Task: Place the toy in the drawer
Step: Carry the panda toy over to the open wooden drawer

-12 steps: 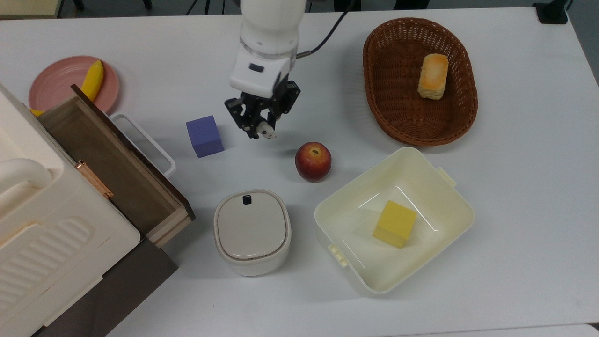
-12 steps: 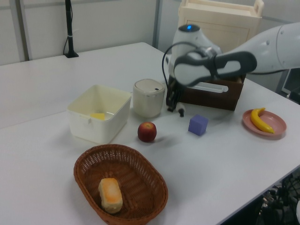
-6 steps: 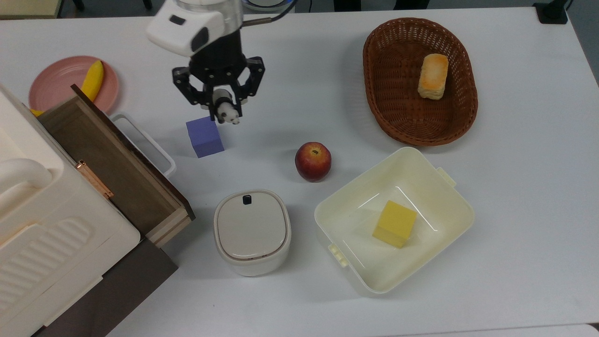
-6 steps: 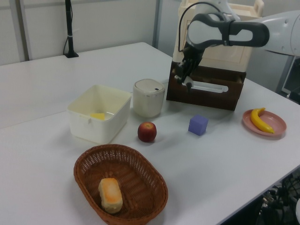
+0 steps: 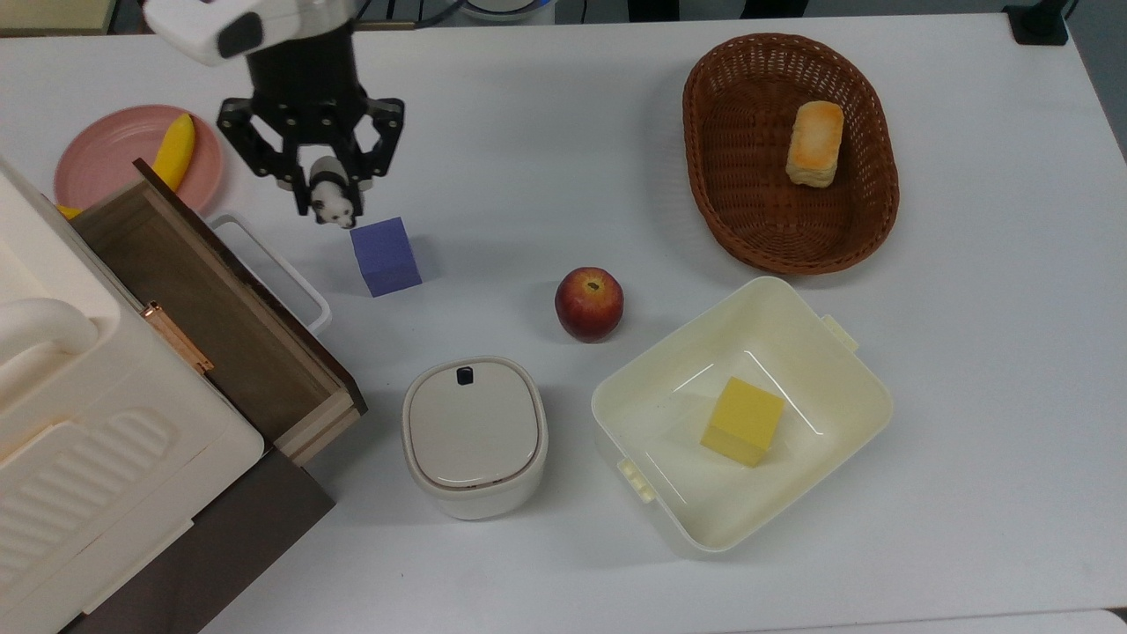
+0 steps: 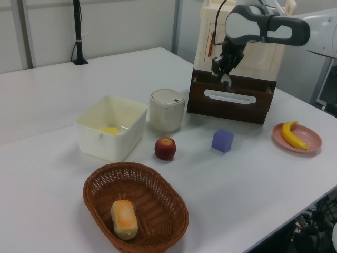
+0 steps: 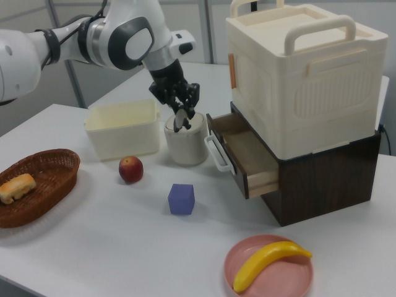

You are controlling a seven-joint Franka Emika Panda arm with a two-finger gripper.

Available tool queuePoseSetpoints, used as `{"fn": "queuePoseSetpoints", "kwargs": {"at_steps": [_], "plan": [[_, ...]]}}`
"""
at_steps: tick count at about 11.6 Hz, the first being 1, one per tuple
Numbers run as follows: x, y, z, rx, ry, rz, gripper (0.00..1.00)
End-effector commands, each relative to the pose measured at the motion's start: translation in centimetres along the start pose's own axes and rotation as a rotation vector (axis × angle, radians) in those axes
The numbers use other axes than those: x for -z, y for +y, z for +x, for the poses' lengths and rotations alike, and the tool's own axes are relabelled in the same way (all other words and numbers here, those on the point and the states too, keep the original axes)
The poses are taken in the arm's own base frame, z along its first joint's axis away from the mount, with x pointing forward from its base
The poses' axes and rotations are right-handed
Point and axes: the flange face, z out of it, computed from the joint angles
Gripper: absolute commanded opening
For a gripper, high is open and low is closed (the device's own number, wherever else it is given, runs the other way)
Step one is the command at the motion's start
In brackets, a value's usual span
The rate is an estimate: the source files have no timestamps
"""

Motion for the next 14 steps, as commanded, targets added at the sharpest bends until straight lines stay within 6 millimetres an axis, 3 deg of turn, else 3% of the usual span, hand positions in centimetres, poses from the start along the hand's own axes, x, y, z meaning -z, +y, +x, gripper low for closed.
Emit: {"fn": "queuePoseSetpoints", "kwargs": {"at_steps": [1,6,14], "plan": [[0.6,4.0,1.8,-0.114,0.064,-0.009,0.02],[0.2,8.1,1.8,-0.166,0.137,-0.061,0.02],[-2.7,9.9,2.6,-0.133,0.203,-0.144,0.02]]}}
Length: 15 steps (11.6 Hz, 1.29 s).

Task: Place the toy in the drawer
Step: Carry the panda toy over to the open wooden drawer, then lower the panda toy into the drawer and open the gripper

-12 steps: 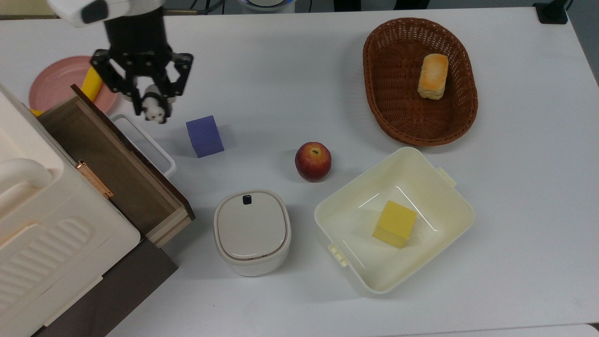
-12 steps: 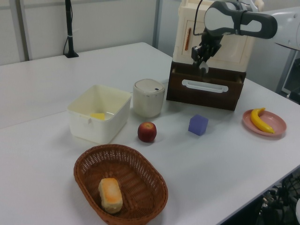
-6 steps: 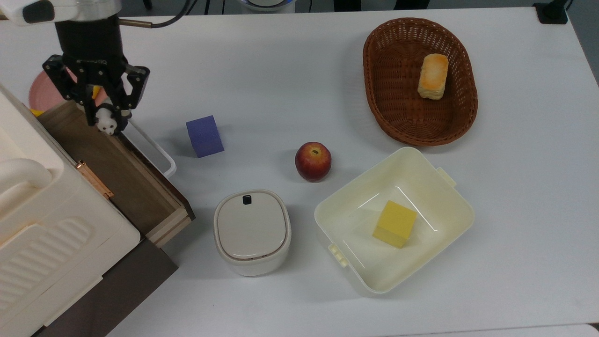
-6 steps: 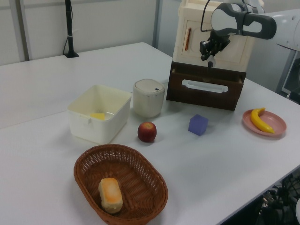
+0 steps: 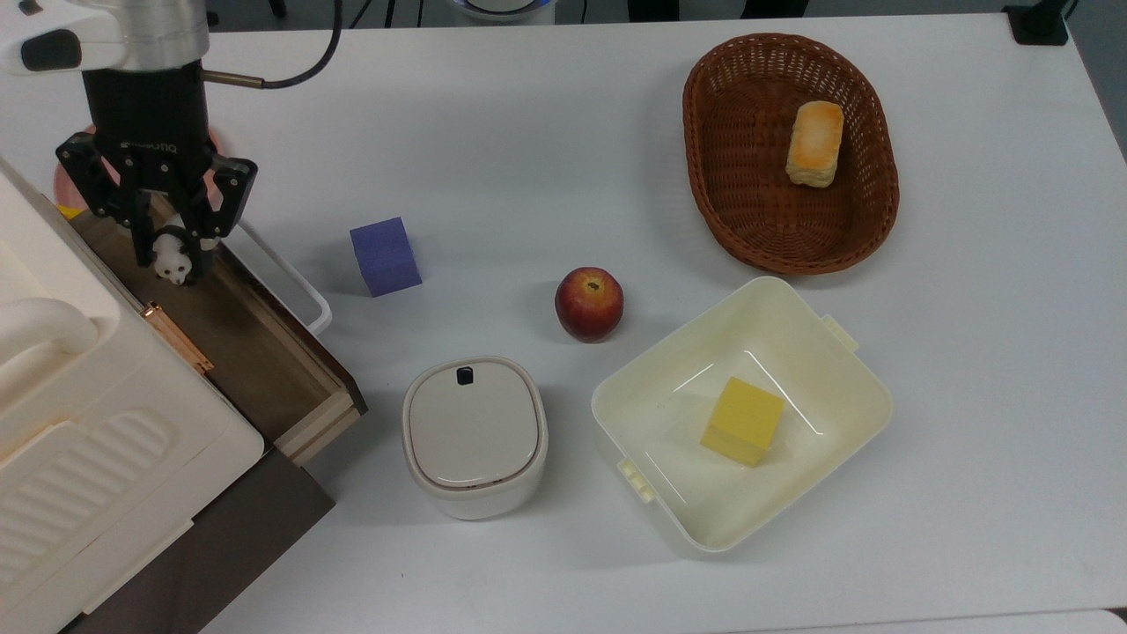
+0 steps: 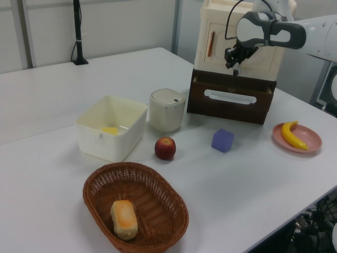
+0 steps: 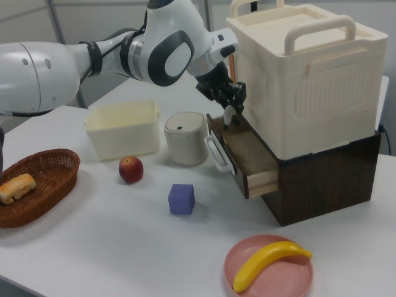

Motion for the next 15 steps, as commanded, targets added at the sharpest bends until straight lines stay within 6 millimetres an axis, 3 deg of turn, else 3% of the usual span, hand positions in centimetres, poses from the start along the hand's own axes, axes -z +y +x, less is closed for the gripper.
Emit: {"fn": "queuePoseSetpoints", "kwargs": {"at_steps": [1,15], "plan": [[-1.3,0.0,0.4,0.034,0.014,-0.044,0.02],[-6.2,-1.8,-1.2,0.265,-0.024,-0.167,0.03]]}}
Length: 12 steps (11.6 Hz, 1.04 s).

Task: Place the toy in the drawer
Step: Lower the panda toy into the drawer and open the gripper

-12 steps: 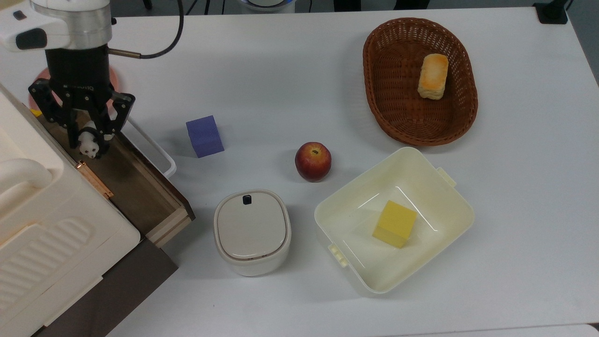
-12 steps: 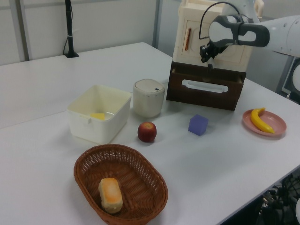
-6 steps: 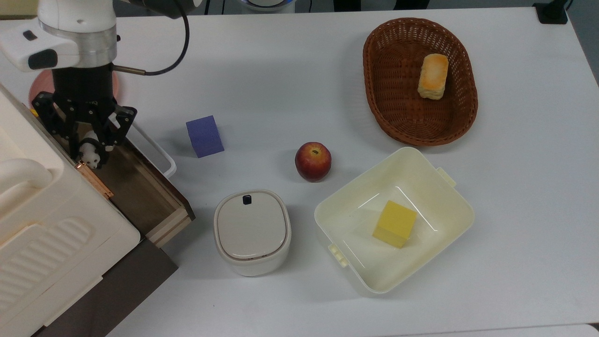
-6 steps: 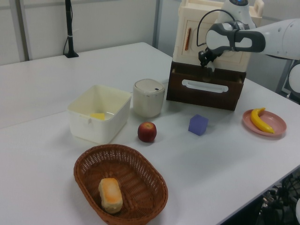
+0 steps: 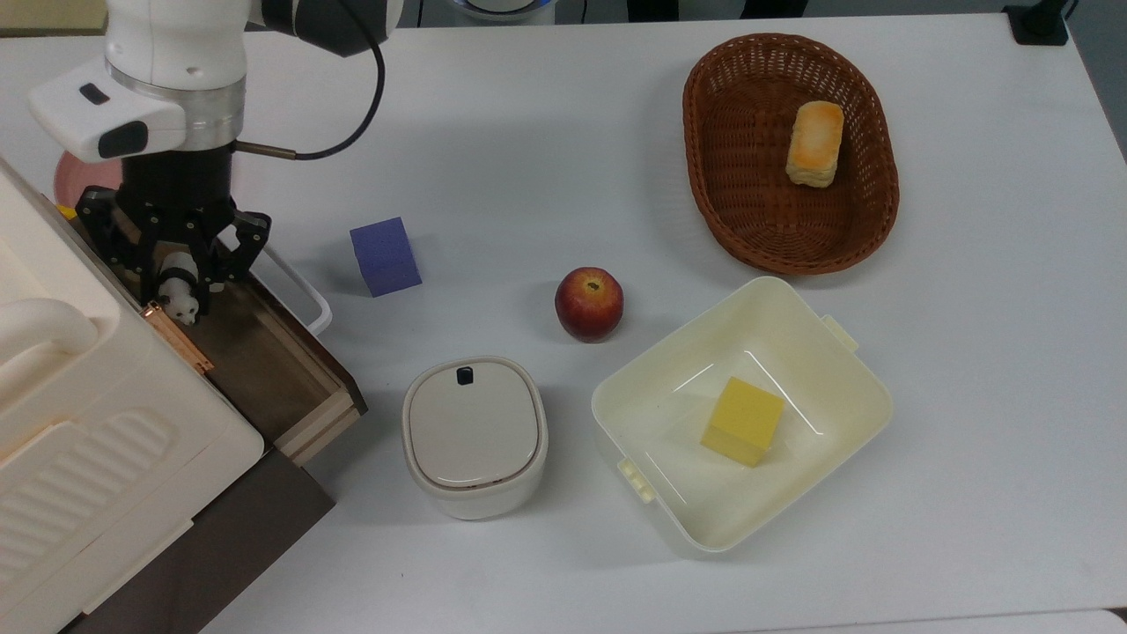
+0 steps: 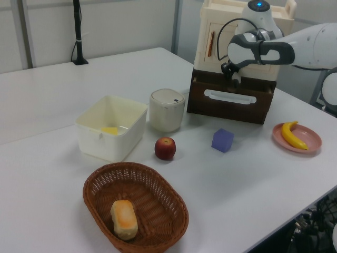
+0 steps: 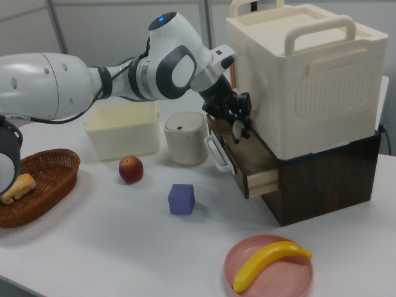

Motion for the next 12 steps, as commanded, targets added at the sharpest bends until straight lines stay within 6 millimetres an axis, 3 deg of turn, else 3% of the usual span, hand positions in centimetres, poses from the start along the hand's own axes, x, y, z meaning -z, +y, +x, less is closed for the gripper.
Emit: {"fn": "queuePoseSetpoints", "kwargs": {"at_steps": [1,5,7,9,11,12], "plan": [[-1.2,-0.5,-0.4,0.061,0.023,-0.03,0.03],[-2.0,-2.0,-0.5,0.103,0.007,-0.031,0.05],[-2.7,-2.4,-0.7,0.106,-0.002,-0.027,0.27],[-3.0,-2.7,-0.6,0.122,-0.005,-0.033,0.57],[-3.0,-2.7,-0.6,0.118,-0.005,-0.032,1.0],[-3.0,-2.7,-0.7,0.114,-0.007,-0.031,1.0]]}}
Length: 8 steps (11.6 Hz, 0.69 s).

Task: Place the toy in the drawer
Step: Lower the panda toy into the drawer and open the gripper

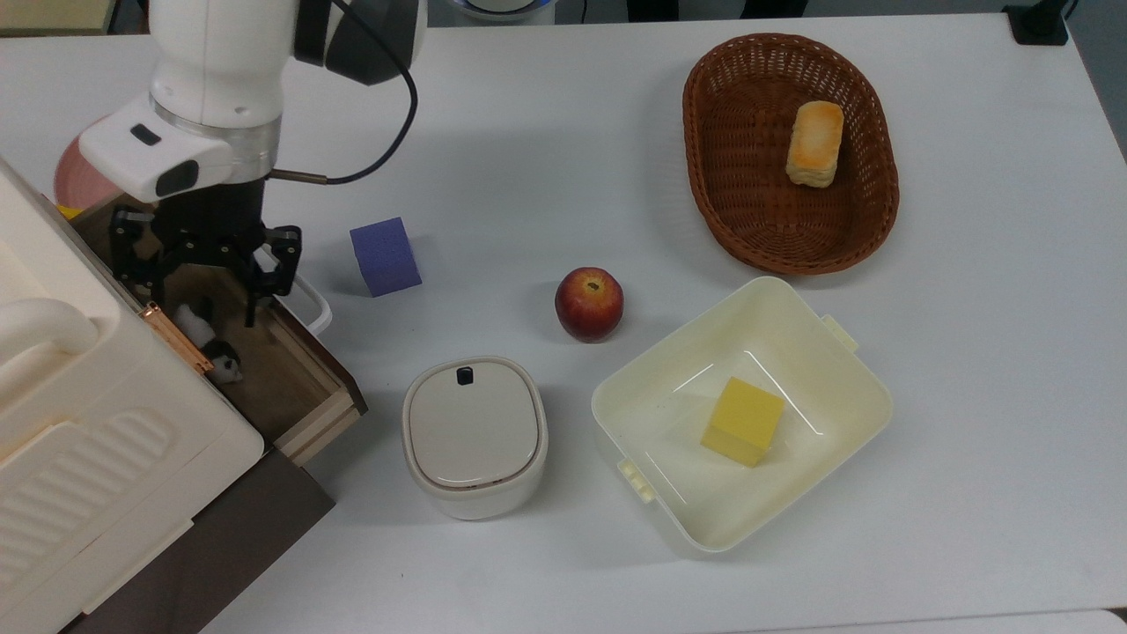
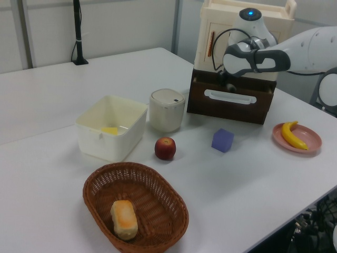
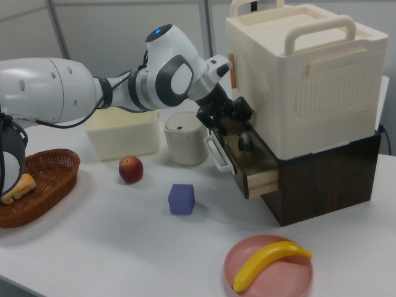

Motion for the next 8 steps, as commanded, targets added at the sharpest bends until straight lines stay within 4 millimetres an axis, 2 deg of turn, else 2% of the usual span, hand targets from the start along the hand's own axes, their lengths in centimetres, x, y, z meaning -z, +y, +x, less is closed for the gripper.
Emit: {"fn": "queuePoseSetpoints", "kwargs": {"at_steps": [1,7,8], "plan": [[-0.7,-0.2,-0.2,0.012,0.014,-0.005,1.0],[1.0,-1.6,0.7,-0.047,0.016,0.022,1.0],[2.0,-2.1,0.8,-0.043,0.0,0.031,1.0]]}}
